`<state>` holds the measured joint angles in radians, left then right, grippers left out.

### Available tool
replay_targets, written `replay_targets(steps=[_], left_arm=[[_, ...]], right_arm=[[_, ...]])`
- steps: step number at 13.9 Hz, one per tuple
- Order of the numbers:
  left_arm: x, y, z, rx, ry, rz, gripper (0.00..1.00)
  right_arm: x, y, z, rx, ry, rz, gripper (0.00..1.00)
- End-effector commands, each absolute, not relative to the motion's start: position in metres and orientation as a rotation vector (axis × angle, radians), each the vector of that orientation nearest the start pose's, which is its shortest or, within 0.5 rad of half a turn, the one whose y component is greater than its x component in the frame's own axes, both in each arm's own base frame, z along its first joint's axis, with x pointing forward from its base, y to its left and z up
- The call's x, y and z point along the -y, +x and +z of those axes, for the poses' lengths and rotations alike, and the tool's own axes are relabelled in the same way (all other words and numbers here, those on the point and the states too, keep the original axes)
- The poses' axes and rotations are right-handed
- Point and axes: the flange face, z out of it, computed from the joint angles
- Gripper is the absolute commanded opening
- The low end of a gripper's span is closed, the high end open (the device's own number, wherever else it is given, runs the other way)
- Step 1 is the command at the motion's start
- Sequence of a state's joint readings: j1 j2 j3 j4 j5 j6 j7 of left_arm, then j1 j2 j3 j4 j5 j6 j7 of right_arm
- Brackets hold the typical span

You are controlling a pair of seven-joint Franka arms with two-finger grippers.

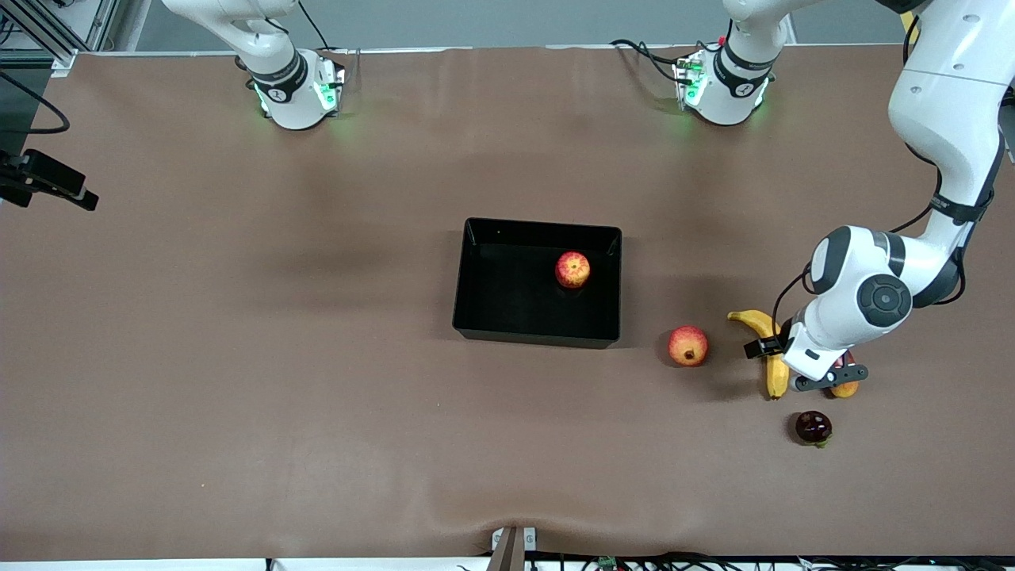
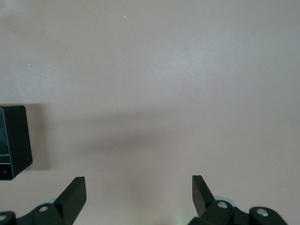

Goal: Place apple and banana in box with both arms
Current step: 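Grasp the yellow banana with the left gripper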

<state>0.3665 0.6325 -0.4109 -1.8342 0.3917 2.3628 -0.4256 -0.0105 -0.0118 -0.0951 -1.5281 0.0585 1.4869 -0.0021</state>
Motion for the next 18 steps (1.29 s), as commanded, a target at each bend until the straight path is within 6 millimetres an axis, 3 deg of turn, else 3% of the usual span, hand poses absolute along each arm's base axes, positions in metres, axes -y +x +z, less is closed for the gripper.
replay_targets(steps=[1, 3, 8, 9, 12, 13, 18], left_arm=[[-0.004, 0.643, 0.205, 0.194, -3.103, 0.023, 0.99], [-0.012, 0.641, 0.196, 0.204, -3.107, 0.046, 0.84], [-0.012, 0.640, 0.199, 0.161, -3.107, 0.051, 0.09], [-0.011, 0.640, 0.200, 0.157, -3.105, 0.051, 0.00], [-0.009, 0.640, 0.221, 0.011, -3.095, 0.046, 0.00], [-0.002, 0.640, 0.237, -0.041, -3.087, 0.042, 0.00], [0.060, 0.635, 0.317, -0.096, -3.096, 0.082, 0.00]], right_arm=[[0.055, 0.538, 0.651, -0.153, -3.074, 0.030, 1.00], [0.055, 0.539, 0.652, -0.153, -3.076, 0.020, 1.00], [0.056, 0.538, 0.651, -0.156, -3.077, 0.025, 1.00], [0.056, 0.538, 0.651, -0.158, -3.077, 0.025, 1.00], [0.056, 0.538, 0.651, -0.158, -3.077, 0.027, 1.00], [0.056, 0.538, 0.652, -0.158, -3.076, 0.025, 1.00], [0.056, 0.538, 0.652, -0.155, -3.075, 0.030, 1.00]])
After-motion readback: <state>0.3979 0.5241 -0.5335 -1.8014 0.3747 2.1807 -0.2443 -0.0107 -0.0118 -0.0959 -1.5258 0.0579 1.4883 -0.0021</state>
